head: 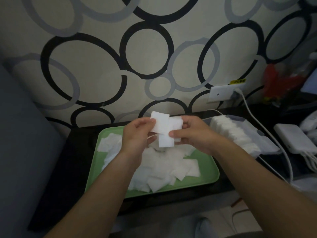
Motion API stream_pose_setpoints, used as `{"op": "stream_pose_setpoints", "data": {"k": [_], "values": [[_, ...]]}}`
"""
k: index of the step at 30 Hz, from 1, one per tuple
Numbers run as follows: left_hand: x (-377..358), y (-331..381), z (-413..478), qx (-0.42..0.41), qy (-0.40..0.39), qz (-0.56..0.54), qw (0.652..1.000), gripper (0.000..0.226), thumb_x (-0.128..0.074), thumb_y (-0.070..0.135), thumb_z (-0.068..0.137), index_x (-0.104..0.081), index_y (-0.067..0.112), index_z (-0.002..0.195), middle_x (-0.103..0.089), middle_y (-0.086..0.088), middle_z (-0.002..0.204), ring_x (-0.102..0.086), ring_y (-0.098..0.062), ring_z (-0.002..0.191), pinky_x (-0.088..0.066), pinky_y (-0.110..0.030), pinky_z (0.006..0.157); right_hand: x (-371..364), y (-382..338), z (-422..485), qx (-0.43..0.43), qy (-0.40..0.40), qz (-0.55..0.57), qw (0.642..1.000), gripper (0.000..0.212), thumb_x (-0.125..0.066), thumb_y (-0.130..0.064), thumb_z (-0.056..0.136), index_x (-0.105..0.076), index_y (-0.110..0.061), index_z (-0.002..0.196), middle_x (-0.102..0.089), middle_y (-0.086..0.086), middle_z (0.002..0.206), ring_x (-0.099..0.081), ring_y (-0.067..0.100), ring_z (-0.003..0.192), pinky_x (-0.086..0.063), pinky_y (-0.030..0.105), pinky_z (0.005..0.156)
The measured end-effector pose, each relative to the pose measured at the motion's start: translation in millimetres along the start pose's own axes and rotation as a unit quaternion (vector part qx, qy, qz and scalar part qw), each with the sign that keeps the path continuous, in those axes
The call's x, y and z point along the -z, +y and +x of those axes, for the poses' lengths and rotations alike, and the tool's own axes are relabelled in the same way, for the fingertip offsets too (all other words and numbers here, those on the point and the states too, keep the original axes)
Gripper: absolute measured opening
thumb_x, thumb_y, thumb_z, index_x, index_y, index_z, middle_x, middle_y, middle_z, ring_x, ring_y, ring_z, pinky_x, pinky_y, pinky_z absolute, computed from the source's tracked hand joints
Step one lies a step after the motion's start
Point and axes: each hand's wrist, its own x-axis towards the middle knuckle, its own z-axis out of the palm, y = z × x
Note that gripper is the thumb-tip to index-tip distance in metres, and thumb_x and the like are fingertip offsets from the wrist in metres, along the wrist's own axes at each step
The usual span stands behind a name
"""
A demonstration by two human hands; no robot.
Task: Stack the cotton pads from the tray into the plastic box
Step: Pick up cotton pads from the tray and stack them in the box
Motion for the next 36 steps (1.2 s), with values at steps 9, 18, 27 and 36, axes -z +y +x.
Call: {"op": "stream_pose_setpoints", "data": {"k": [9,18,27,36], "values": [[-1.3,1.3,-7.7,0.047,-0.107,-0.098,0.988,0.025,-0.069,0.010,0.091,-0.069,0.010,0.116,-0.076,-0.006,0.099,-0.070,-0.010,0.076,-0.054,-0.020,0.061,-2.3,-2.5,1.6,0.001,0.077,0.042,0.996,0.032,-0.074,-0.004,0.083,-0.068,-0.011,0.113,-0.073,0.006,0.099,-0.070,0.019,0.086,-0.057,0.029,0.069],[-5.7,-5.2,-10.5,0.001,-0.048,-0.009,0.999,0.016,-0.075,0.008,0.086,-0.071,0.013,0.101,-0.077,-0.006,0.097,-0.072,-0.013,0.085,-0.056,-0.022,0.068,-2.0,-2.8,1.3,0.011,0.043,0.066,0.997,0.026,-0.070,-0.001,0.085,-0.069,-0.013,0.108,-0.074,0.006,0.095,-0.070,0.018,0.085,-0.056,0.031,0.076],[-7.6,-8.1,-9.1,-0.005,-0.111,0.030,0.993,0.028,-0.068,0.011,0.093,-0.068,0.016,0.120,-0.076,-0.002,0.108,-0.072,-0.013,0.098,-0.058,-0.028,0.083,0.4,-3.3,0.7,-0.001,0.022,0.068,0.997,0.026,-0.064,-0.007,0.091,-0.068,-0.007,0.117,-0.072,0.016,0.109,-0.069,0.024,0.094,-0.054,0.039,0.090],[-2.3,-8.3,-4.3,-0.014,-0.021,0.018,1.000,0.018,-0.067,0.006,0.093,-0.070,0.012,0.110,-0.073,-0.008,0.106,-0.070,-0.019,0.097,-0.059,-0.022,0.070,-0.4,-20.4,-5.7,0.038,0.163,0.055,0.984,0.012,-0.058,-0.014,0.098,-0.070,-0.013,0.101,-0.067,0.002,0.092,-0.064,0.018,0.085,-0.056,0.033,0.076]]}}
